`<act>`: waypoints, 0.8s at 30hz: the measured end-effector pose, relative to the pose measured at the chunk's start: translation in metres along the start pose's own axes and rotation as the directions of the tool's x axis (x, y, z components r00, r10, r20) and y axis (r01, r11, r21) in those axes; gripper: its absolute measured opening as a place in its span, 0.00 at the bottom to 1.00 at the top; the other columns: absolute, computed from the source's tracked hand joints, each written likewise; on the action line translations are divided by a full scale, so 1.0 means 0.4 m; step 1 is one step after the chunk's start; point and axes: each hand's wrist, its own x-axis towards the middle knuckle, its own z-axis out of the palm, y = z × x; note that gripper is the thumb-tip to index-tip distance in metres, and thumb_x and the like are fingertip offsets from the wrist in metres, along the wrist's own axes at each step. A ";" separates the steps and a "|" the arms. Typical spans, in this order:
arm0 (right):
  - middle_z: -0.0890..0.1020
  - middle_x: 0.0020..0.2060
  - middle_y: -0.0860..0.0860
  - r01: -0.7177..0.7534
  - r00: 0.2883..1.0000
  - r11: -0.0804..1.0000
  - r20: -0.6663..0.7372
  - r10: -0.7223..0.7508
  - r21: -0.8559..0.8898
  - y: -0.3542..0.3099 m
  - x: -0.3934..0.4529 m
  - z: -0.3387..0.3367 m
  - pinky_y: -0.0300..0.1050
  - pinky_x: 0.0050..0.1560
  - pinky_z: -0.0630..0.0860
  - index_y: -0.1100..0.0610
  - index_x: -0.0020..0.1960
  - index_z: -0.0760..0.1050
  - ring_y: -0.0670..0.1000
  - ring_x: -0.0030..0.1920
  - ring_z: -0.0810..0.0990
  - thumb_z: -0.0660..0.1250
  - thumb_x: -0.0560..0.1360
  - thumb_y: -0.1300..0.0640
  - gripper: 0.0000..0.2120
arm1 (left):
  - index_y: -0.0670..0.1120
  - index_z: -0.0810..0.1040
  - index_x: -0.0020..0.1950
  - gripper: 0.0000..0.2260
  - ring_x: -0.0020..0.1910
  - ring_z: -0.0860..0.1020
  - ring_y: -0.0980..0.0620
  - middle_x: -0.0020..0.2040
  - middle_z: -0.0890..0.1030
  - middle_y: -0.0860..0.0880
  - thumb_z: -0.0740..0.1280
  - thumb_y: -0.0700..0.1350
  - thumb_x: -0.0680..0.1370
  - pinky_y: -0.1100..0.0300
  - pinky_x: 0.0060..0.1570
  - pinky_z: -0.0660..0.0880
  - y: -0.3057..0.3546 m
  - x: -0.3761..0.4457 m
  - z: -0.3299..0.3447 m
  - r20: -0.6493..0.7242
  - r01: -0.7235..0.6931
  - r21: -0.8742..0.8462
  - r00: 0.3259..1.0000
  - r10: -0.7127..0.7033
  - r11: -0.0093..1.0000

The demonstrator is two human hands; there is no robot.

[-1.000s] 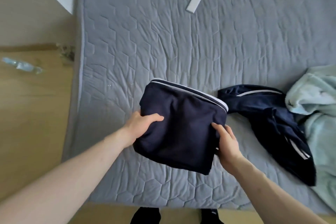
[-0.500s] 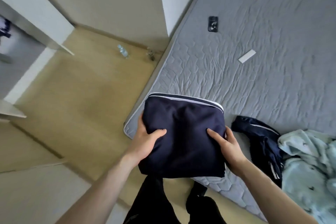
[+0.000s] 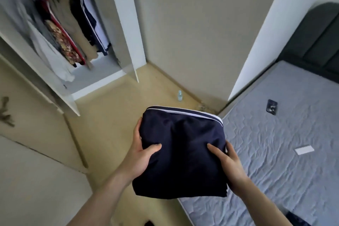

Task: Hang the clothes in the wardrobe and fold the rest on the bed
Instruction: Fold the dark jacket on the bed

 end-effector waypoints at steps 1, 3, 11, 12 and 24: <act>0.88 0.54 0.48 0.016 1.000 1.000 0.027 -0.015 -0.008 -0.019 0.021 0.063 0.52 0.56 0.82 0.42 0.59 0.80 0.51 0.54 0.87 0.83 0.61 0.41 0.28 | 0.67 0.55 0.78 0.40 0.62 0.77 0.68 0.63 0.77 0.71 0.69 0.34 0.79 0.75 0.51 0.75 0.021 0.020 -0.054 -0.015 -0.026 -0.001 1.000 0.026 1.000; 0.87 0.56 0.50 0.035 0.995 0.999 0.091 -0.035 -0.007 -0.053 0.062 0.177 0.52 0.57 0.81 0.45 0.62 0.79 0.53 0.56 0.87 0.83 0.61 0.43 0.31 | 0.68 0.56 0.77 0.39 0.62 0.77 0.68 0.64 0.77 0.71 0.69 0.34 0.79 0.74 0.51 0.76 0.061 0.059 -0.150 -0.048 -0.064 -0.004 0.997 0.063 0.998; 0.87 0.57 0.51 0.127 0.959 0.991 0.260 -0.110 -0.047 -0.205 0.226 0.488 0.46 0.48 0.84 0.49 0.65 0.77 0.54 0.57 0.87 0.85 0.59 0.45 0.37 | 0.66 0.57 0.79 0.38 0.60 0.79 0.66 0.61 0.77 0.71 0.70 0.36 0.79 0.70 0.50 0.78 0.178 0.226 -0.407 -0.167 -0.113 -0.051 0.980 0.103 0.992; 0.87 0.57 0.52 0.137 0.954 0.989 0.276 -0.119 -0.049 -0.226 0.257 0.516 0.45 0.47 0.84 0.49 0.64 0.77 0.55 0.56 0.87 0.86 0.59 0.45 0.37 | 0.65 0.58 0.79 0.38 0.59 0.79 0.66 0.61 0.78 0.70 0.70 0.36 0.79 0.70 0.49 0.79 0.192 0.253 -0.430 -0.178 -0.116 -0.062 0.979 0.103 0.991; 0.86 0.59 0.48 0.225 0.831 0.972 0.533 -0.158 -0.062 -0.526 0.673 0.888 0.57 0.59 0.82 0.45 0.68 0.75 0.54 0.57 0.86 0.85 0.62 0.47 0.37 | 0.73 0.68 0.68 0.35 0.53 0.82 0.63 0.57 0.81 0.66 0.74 0.46 0.68 0.65 0.44 0.81 0.421 0.594 -0.720 -0.389 -0.172 -0.094 0.913 0.123 0.980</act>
